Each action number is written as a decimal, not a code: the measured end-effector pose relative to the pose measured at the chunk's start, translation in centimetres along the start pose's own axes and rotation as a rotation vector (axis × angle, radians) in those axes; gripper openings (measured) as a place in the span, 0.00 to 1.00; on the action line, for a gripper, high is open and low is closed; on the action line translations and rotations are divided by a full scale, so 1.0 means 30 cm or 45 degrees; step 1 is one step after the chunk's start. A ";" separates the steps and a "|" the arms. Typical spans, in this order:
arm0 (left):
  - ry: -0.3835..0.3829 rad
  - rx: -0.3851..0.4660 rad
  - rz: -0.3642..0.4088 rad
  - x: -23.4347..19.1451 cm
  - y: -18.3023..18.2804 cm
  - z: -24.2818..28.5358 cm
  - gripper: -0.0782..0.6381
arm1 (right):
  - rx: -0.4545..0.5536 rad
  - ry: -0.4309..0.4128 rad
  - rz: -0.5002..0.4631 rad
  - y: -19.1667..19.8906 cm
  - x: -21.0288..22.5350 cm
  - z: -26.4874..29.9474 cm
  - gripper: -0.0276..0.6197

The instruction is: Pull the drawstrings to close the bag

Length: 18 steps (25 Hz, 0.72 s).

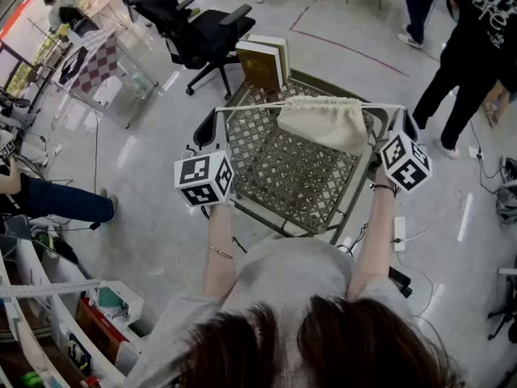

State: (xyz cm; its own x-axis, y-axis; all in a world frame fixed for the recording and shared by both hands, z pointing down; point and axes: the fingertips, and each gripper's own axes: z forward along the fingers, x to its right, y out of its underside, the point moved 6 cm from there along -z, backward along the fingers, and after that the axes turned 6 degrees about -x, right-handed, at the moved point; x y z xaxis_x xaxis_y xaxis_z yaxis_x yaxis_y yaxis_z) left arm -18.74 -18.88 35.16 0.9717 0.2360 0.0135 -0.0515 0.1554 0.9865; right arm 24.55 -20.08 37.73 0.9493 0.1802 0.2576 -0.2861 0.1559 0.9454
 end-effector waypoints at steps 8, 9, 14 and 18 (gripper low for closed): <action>-0.013 -0.001 -0.001 -0.008 0.004 -0.014 0.15 | -0.001 -0.016 -0.010 0.002 0.007 -0.003 0.08; -0.013 -0.001 -0.001 -0.008 0.003 -0.014 0.15 | -0.002 -0.011 -0.013 -0.001 0.008 -0.005 0.08; -0.017 0.001 -0.002 -0.016 0.002 -0.015 0.15 | 0.002 -0.020 -0.014 -0.005 0.008 -0.001 0.08; -0.027 0.000 -0.004 -0.024 0.006 -0.021 0.15 | 0.006 -0.033 -0.026 -0.006 0.002 -0.004 0.08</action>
State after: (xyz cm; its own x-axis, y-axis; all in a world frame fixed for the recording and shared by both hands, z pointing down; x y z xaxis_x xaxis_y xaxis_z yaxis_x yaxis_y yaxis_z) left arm -19.60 -18.41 35.22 0.9765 0.2153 0.0138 -0.0484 0.1561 0.9865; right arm 24.64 -19.98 37.55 0.9581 0.1516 0.2432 -0.2660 0.1545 0.9515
